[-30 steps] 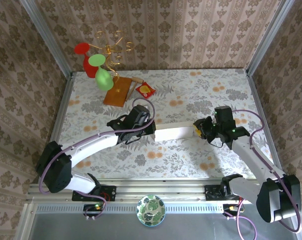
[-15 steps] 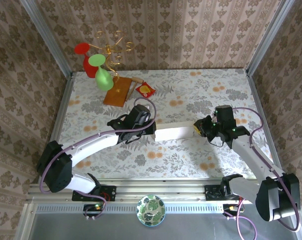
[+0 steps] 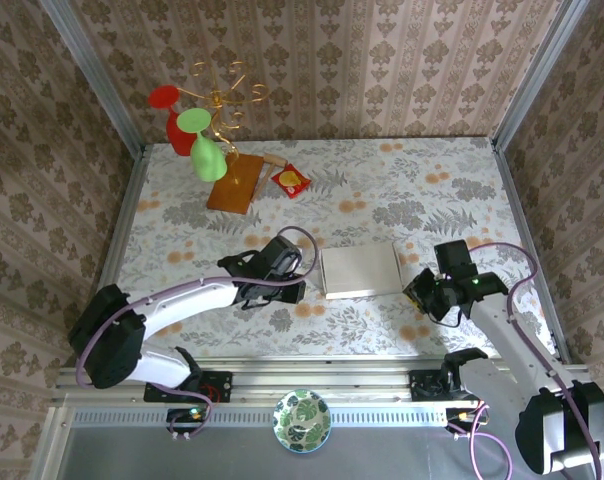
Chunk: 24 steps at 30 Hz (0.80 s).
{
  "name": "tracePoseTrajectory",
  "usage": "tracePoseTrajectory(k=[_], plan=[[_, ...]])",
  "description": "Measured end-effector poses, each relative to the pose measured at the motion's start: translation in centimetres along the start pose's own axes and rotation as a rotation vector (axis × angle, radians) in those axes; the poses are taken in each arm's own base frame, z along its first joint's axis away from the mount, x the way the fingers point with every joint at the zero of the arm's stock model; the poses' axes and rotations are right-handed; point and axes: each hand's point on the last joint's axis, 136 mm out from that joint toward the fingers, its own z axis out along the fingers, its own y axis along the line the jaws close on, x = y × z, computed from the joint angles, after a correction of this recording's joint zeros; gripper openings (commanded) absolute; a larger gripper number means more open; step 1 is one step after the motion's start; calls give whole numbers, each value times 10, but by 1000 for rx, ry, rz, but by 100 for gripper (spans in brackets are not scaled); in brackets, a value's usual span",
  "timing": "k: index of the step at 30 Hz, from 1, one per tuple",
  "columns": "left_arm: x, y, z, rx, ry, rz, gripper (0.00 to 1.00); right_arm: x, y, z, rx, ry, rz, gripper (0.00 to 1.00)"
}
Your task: Fold the paper box
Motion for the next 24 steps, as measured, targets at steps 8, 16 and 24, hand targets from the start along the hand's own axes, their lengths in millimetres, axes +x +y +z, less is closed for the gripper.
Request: tracePoseTrajectory(k=[8, 16, 24], plan=[[-52, 33, -52, -51, -217, -131, 100, -48, 50, -64, -14, -245, -187, 100], [-90, 150, -170, -424, -649, -383, 100, -125, 62, -155, 88, -815, -345, 100], [-17, 258, -173, -970, -677, -260, 100, -151, 9, -60, 346, -887, -638, 100]])
